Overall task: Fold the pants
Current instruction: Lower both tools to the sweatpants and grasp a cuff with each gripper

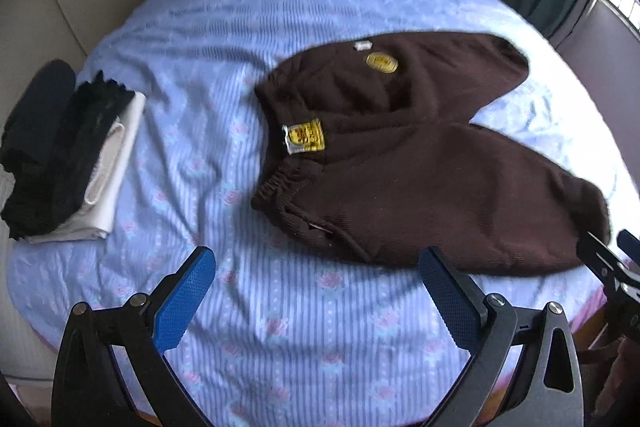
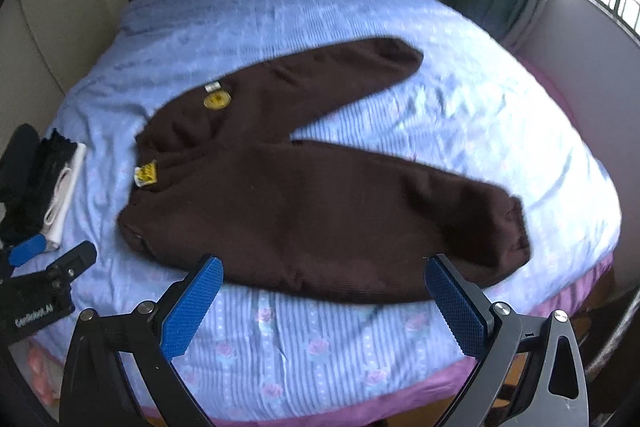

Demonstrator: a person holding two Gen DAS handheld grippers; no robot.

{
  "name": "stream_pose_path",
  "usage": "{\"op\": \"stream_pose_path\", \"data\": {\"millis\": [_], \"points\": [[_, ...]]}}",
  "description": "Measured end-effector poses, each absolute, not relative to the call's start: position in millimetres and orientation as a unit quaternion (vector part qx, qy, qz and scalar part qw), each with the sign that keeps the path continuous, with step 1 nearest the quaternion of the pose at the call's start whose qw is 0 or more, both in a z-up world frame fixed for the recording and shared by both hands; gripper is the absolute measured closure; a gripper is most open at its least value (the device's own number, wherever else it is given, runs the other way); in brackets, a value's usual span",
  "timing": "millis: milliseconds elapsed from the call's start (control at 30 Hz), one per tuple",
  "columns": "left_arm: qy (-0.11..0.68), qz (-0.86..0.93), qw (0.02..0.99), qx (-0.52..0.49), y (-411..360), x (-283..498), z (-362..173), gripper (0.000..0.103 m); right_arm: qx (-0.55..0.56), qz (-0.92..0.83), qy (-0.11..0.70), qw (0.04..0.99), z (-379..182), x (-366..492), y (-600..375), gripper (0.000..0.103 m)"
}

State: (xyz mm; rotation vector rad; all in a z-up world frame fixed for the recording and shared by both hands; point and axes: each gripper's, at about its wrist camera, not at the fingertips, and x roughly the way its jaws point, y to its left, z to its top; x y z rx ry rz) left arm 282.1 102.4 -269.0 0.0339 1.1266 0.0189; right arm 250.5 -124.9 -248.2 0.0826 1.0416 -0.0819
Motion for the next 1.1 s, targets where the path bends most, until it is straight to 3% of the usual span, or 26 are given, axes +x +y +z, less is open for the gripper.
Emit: {"op": "stream_pose_path", "data": {"millis": [833, 933, 1000, 1067, 1100], "points": [[0.607, 0.024, 0.787, -0.108, 109, 340, -390, 0.000, 0.189, -0.168, 0.526, 0.812, -376, 245, -206, 0.001], [0.604, 0.023, 0.786, -0.126, 111, 344, -395, 0.000, 0.192, -0.177, 0.521, 0.813, -382, 255, -217, 0.007], [0.599, 0.017, 0.788, -0.139, 113, 344, -395, 0.010, 0.194, -0.176, 0.519, 0.813, -384, 263, -223, 0.014], [0.594, 0.007, 0.794, -0.128, 106, 341, -388, 0.030, 0.189, -0.178, 0.521, 0.813, -382, 268, -226, 0.030], [0.588, 0.007, 0.800, -0.119, 104, 339, -384, 0.034, 0.184, -0.175, 0.522, 0.814, -379, 270, -227, 0.035]]}}
